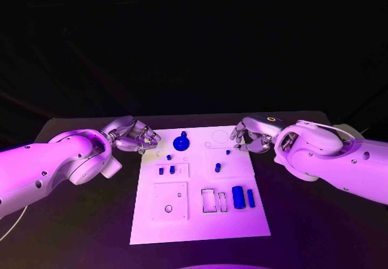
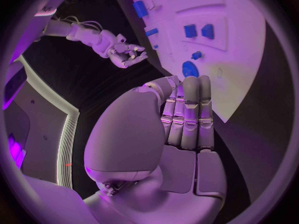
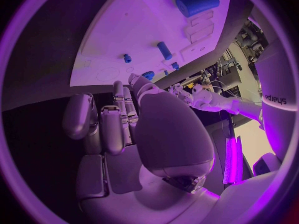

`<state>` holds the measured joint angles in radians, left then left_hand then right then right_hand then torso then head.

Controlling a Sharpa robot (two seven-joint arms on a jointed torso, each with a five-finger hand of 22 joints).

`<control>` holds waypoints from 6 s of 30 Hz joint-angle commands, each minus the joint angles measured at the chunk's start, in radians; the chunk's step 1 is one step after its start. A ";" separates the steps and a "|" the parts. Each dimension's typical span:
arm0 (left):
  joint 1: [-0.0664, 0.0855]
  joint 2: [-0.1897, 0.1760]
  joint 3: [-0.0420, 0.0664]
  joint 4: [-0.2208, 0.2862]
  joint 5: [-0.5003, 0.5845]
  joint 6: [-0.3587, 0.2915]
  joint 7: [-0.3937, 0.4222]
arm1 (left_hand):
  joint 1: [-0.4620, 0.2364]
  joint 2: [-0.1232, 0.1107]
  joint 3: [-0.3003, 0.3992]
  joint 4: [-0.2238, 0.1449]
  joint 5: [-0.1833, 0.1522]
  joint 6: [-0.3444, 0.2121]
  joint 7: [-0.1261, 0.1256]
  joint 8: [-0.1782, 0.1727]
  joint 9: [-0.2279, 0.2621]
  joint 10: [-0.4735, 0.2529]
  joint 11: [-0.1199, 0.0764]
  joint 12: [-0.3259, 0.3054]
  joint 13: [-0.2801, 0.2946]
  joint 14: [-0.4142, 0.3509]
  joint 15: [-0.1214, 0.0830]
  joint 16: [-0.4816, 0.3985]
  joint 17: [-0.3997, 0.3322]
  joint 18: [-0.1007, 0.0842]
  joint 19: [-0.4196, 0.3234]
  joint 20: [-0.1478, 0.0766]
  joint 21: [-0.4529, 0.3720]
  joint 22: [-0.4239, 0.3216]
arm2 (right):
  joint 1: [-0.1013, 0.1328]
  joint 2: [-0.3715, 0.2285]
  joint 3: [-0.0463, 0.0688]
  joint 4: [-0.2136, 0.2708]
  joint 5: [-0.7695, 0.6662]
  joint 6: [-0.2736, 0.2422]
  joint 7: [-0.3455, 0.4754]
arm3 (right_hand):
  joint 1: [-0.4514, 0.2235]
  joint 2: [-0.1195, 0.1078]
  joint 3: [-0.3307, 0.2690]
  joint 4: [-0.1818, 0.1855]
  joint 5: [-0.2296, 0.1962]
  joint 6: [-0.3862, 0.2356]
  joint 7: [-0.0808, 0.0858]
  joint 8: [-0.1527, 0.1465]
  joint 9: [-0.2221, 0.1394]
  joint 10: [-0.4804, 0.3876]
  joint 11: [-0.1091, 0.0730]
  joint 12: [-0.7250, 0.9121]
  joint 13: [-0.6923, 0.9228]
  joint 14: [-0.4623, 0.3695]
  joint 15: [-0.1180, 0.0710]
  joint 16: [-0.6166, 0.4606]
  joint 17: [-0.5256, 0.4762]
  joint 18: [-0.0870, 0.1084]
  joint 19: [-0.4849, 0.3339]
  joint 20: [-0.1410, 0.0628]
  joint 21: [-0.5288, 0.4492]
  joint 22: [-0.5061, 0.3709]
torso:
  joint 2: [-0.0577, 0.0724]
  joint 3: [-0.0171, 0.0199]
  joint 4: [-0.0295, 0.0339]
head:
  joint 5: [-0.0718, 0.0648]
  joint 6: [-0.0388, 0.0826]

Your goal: Assemble the parts on the task board

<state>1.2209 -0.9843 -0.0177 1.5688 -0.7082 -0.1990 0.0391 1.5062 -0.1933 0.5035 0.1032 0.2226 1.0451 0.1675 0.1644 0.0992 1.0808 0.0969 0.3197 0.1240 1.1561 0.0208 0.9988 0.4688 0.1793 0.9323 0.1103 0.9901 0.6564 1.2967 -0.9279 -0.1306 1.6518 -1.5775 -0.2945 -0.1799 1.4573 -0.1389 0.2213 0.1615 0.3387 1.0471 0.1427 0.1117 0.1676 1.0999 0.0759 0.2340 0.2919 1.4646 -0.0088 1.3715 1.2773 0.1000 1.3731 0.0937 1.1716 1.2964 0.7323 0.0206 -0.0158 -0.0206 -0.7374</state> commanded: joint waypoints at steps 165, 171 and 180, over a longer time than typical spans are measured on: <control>-0.001 0.097 -0.003 -0.028 0.510 0.024 0.194 | -0.025 0.030 -0.044 -0.012 -0.001 -0.031 0.009 0.004 -0.007 -0.047 0.010 0.044 0.013 -0.022 0.007 -0.066 -0.038 0.005 -0.014 0.007 -0.058 -0.034 | -0.207 0.302 -0.006 0.061 -0.205 0.029 -0.040 | -0.018 0.015 0.164 -0.053 -0.044 0.104 -0.022 0.003 0.012 0.127 -0.024 -0.058 -0.094 0.055 -0.015 0.033 0.021 -0.031 0.046 -0.012 0.097 0.091 | -0.010 -0.0009 -0.0010 | 0.195 -0.093; -0.001 0.097 -0.003 -0.027 0.510 0.025 0.192 | -0.026 0.030 -0.045 -0.012 -0.001 -0.032 0.009 0.004 -0.007 -0.048 0.010 0.045 0.013 -0.022 0.007 -0.067 -0.039 0.005 -0.014 0.008 -0.059 -0.035 | -0.209 0.306 -0.006 0.057 -0.204 0.033 -0.040 | -0.018 0.015 0.164 -0.053 -0.044 0.104 -0.022 0.003 0.012 0.127 -0.024 -0.058 -0.094 0.055 -0.015 0.033 0.021 -0.031 0.046 -0.012 0.097 0.091 | -0.011 -0.0005 -0.0009 | 0.197 -0.095; -0.001 0.097 -0.003 -0.026 0.510 0.027 0.190 | -0.026 0.030 -0.045 -0.012 -0.001 -0.032 0.009 0.004 -0.007 -0.048 0.010 0.045 0.013 -0.022 0.007 -0.067 -0.039 0.005 -0.014 0.008 -0.059 -0.035 | -0.210 0.313 -0.007 0.048 -0.204 0.066 -0.048 | -0.024 0.014 0.164 -0.054 -0.051 0.103 -0.022 0.002 0.012 0.128 -0.024 -0.060 -0.095 0.055 -0.015 0.031 0.019 -0.030 0.044 -0.011 0.093 0.089 | -0.011 -0.0007 -0.0008 | 0.198 -0.097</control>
<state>1.2191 -0.8892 -0.0210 1.5394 -0.2023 -0.1917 0.2271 1.4839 -0.1710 0.4637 0.0908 0.2226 1.0198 0.1782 0.1643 0.0933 1.0394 0.1092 0.3603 0.1359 1.1423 0.0287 0.9380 0.4316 0.1792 0.9240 0.1162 0.9352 0.6227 1.0878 -0.6174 -0.1369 1.7015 -1.7775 -0.2625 -0.2241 1.4436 -0.1254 0.3795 0.1079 0.2921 1.1418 0.1222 0.1095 0.1784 1.2212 0.0547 0.1803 0.1977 1.4648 -0.0163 1.4004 1.2977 0.0763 1.4184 0.0839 1.2702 1.3079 0.7215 0.0199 -0.0165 0.1771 -0.8343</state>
